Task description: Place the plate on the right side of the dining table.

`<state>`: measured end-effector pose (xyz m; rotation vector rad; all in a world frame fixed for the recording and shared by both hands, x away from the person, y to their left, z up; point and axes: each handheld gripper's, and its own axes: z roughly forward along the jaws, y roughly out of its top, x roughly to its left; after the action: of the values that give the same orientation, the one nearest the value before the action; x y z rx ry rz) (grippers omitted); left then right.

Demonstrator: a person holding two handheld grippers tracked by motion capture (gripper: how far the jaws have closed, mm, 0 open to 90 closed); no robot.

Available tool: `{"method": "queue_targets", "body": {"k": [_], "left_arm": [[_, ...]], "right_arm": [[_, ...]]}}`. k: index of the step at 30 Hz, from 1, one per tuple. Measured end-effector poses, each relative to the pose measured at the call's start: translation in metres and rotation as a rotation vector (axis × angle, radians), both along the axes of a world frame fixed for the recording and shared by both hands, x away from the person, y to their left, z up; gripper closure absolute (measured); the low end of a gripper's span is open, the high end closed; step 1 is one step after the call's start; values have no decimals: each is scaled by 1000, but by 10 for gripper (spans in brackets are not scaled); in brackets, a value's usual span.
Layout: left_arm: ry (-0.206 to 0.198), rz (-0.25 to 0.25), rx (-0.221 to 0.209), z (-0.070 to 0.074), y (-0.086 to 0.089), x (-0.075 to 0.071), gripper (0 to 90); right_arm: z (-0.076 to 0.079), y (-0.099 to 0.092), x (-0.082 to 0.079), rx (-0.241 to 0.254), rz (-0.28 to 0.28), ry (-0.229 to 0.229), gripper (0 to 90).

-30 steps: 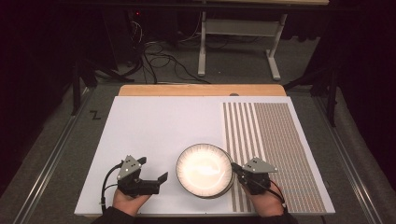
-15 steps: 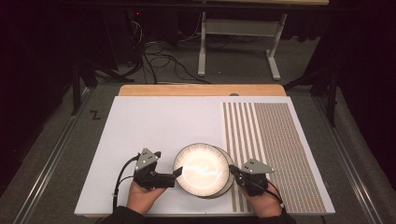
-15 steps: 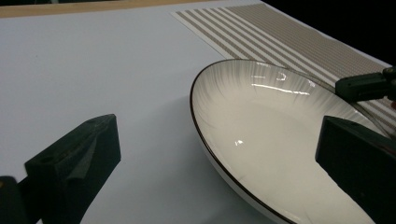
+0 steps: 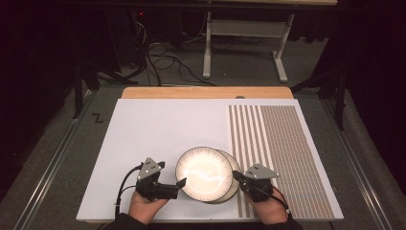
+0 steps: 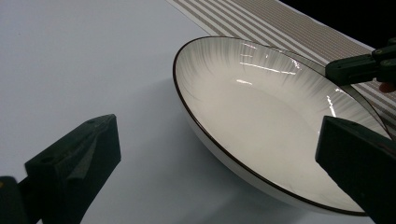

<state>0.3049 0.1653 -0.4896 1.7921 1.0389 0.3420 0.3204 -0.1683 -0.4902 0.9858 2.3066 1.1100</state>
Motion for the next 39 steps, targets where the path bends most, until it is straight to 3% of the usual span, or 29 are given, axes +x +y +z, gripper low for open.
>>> {"method": "queue_targets", "body": {"k": [10, 26, 39], "left_arm": [[26, -18, -21, -3, 0, 1, 17], [29, -36, -27, -3, -3, 0, 45], [57, -82, -39, -6, -8, 0, 115]], "right_arm": [[0, -1, 1, 13, 1, 7, 900], [-1, -2, 1, 25, 2, 20, 900], [-7, 13, -2, -7, 49, 25, 900]]}}
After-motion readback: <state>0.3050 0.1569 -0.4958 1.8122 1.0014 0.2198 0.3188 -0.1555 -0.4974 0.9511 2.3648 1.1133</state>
